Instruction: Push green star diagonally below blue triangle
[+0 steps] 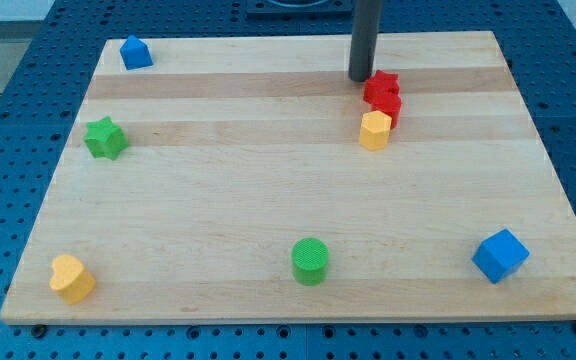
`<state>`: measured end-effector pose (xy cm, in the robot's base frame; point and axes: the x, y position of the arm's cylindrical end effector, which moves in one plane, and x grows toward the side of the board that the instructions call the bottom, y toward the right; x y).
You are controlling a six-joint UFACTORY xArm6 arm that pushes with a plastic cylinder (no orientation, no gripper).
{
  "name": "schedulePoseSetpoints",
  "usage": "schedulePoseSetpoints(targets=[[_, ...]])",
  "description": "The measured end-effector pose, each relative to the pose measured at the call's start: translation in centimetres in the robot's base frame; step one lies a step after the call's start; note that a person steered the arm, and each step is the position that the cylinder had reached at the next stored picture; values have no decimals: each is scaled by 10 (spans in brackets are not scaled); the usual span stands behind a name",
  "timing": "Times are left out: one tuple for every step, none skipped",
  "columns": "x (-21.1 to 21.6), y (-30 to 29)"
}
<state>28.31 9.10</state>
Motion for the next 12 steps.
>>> schedulePoseSetpoints(targets=[[0,17],[0,24],[-2,22],[-25,-27],[-28,-147],[-6,-272],[25,-395],[28,-396],[53,-395],[94,-395],[127,-395],[131,-363]])
